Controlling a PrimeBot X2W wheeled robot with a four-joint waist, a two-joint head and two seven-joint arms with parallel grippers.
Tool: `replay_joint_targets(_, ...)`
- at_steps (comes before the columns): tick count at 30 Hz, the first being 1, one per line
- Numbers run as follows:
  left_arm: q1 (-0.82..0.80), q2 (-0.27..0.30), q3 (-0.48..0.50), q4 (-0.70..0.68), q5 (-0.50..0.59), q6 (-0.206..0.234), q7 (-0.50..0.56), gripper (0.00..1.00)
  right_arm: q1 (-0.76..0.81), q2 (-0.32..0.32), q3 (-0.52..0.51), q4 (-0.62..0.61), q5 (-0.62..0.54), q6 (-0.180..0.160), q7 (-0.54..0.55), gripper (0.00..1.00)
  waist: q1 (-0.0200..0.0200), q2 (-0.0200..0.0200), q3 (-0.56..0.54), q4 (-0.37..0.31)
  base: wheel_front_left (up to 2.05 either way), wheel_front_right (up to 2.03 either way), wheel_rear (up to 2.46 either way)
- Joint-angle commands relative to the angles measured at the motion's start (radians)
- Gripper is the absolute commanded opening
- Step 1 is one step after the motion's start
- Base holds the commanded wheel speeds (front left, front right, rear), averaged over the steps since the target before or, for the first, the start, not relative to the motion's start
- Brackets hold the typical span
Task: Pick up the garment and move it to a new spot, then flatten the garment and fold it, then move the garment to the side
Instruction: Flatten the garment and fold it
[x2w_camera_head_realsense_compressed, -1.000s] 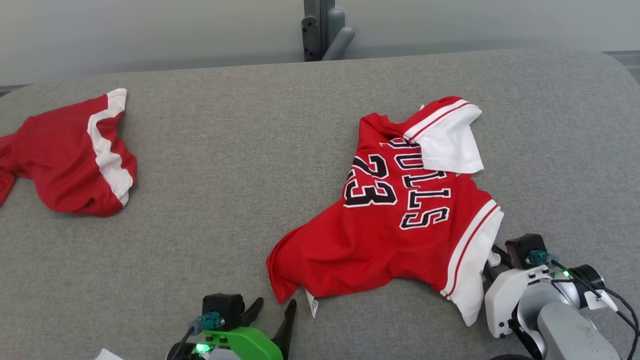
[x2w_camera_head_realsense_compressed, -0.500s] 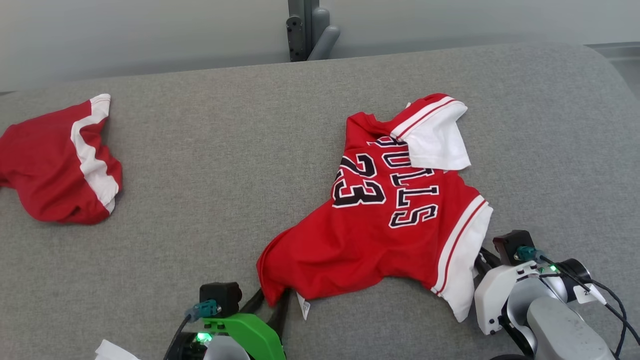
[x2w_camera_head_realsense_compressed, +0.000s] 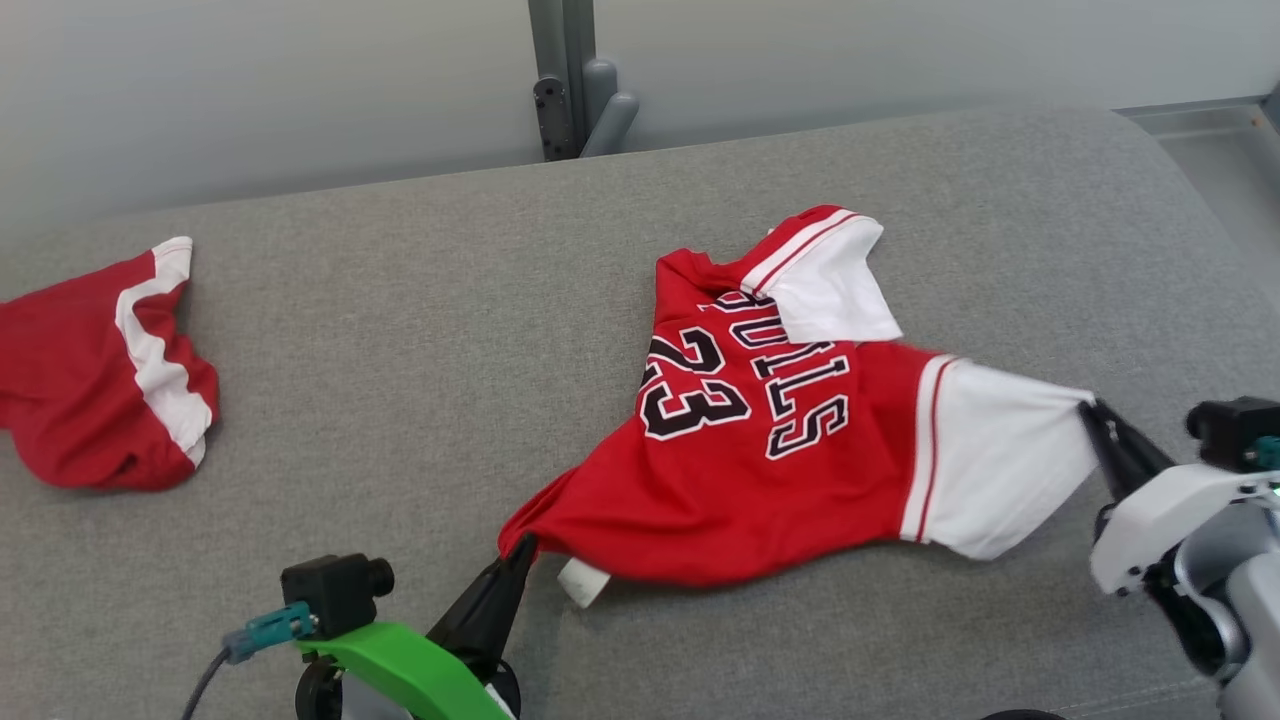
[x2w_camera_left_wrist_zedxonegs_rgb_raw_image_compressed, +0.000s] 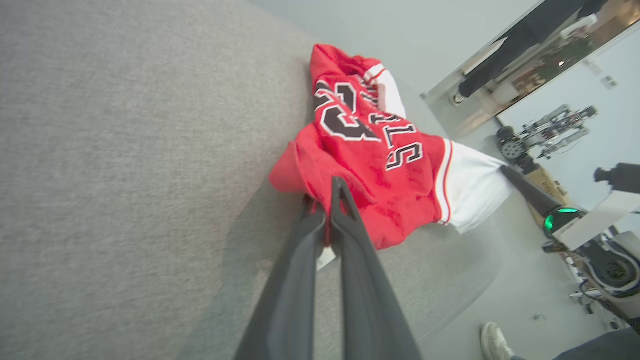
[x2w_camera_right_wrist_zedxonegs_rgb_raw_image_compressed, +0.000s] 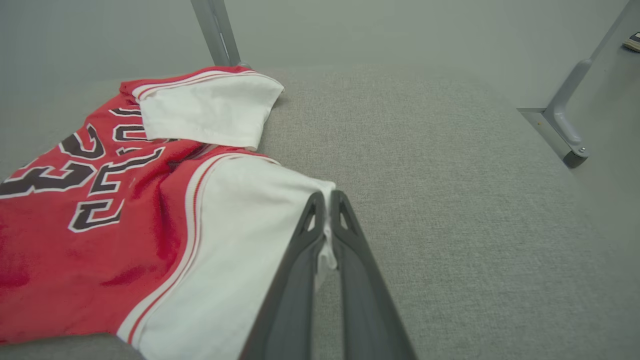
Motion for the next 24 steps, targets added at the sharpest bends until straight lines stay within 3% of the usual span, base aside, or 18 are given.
replay_joint_targets(1, 0.031, 0.016, 0.006, -0.078, -0.035, -0.005, 0.021, 0.0, 0.031, -0.02, -0.038, -0.057, 0.023, -0.002, 0.01, 0.0, 0.0, 0.012, -0.013, -0.015, 0.0, 0.0, 0.0)
replay_joint_targets(3, 0.089, 0.044, 0.019, -0.274, -0.097, -0.005, 0.067, 0.0, 0.083, -0.035, -0.145, -0.233, 0.081, -0.002, 0.041, 0.0, 0.0, 0.012, -0.007, -0.02, 0.0, 0.0, 0.0)
replay_joint_targets(7, 0.105, 0.05, 0.04, -0.509, -0.157, 0.014, 0.104, 0.0, 0.136, -0.021, -0.308, -0.489, 0.16, -0.002, 0.098, 0.0, 0.0, 0.012, 0.024, -0.01, 0.0, 0.0, 0.0)
replay_joint_targets(14, 0.019, 0.081, 0.071, -0.736, -0.218, 0.041, 0.188, 0.0, 0.075, 0.012, -0.457, -0.8, 0.245, -0.001, 0.233, 0.0, 0.0, 0.012, 0.08, 0.003, 0.0, 0.0, 0.0)
replay_joint_targets(19, -0.204, 0.147, 0.13, -0.723, -0.253, 0.079, 0.314, 0.0, -0.108, -0.002, -0.484, -0.843, 0.243, -0.001, 0.359, 0.0, 0.0, 0.012, 0.161, 0.033, 0.0, 0.0, 0.0)
replay_joint_targets(24, -0.566, 0.179, 0.18, -0.511, -0.264, 0.153, 0.435, 0.0, -0.43, 0.013, -0.473, -0.736, 0.202, -0.001, 0.463, 0.0, 0.0, 0.012, 0.309, 0.077, 0.0, 0.0, 0.0)
